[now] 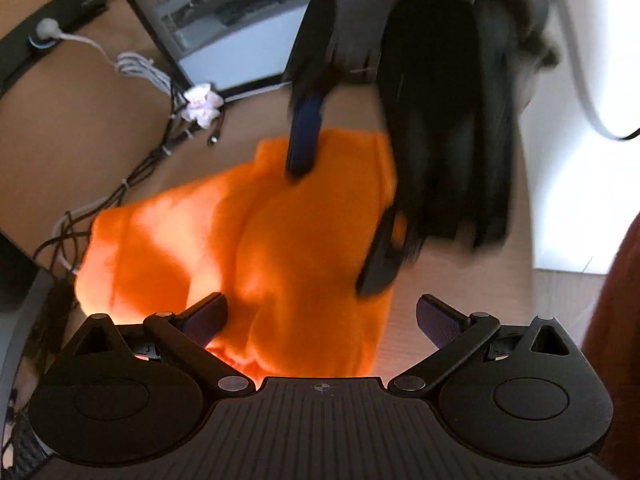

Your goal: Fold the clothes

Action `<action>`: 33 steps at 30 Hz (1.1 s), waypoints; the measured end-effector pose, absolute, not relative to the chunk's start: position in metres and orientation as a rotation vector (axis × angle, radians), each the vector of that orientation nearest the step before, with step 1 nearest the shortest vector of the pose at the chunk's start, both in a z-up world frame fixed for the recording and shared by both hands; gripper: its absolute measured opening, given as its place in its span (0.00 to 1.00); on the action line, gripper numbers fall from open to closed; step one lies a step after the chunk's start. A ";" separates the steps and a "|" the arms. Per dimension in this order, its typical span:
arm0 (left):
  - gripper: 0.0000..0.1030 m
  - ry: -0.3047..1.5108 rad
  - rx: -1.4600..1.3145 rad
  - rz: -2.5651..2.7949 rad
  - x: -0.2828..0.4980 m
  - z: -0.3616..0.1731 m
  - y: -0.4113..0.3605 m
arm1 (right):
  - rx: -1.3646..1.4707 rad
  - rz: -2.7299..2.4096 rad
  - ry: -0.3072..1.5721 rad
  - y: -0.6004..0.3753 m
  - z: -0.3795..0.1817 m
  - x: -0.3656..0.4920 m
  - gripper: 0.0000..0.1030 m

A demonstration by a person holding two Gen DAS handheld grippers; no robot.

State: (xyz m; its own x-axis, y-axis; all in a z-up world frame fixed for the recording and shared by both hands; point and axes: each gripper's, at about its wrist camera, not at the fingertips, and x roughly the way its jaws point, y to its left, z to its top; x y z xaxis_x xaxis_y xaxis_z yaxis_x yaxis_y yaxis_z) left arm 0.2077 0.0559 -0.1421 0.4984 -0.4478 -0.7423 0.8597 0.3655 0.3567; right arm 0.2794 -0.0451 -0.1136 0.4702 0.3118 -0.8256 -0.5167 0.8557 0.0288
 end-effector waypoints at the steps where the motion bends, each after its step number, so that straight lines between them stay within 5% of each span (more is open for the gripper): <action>1: 1.00 0.604 0.806 -0.907 0.211 -0.146 0.056 | -0.223 0.479 0.937 -0.053 -0.107 0.273 0.93; 5: 1.00 0.696 0.648 -0.940 0.235 -0.147 0.067 | -0.392 0.353 0.830 -0.067 -0.092 0.243 0.93; 12: 0.99 0.975 -0.106 -0.983 0.322 -0.136 0.126 | -0.739 0.399 0.763 -0.067 -0.112 0.237 0.93; 18: 0.99 1.013 -0.360 -0.913 0.333 -0.145 0.153 | -1.044 0.551 0.616 -0.061 -0.131 0.227 0.93; 28: 1.00 1.033 -0.624 -0.856 0.354 -0.160 0.162 | -1.085 0.701 0.514 -0.002 -0.161 0.230 0.93; 30: 1.00 1.022 -0.574 -0.850 0.347 -0.152 0.160 | -1.064 0.715 0.546 0.003 -0.162 0.237 0.82; 33: 1.00 0.949 -0.311 -0.837 0.323 -0.118 0.153 | -0.809 0.718 0.720 -0.010 -0.149 0.273 0.80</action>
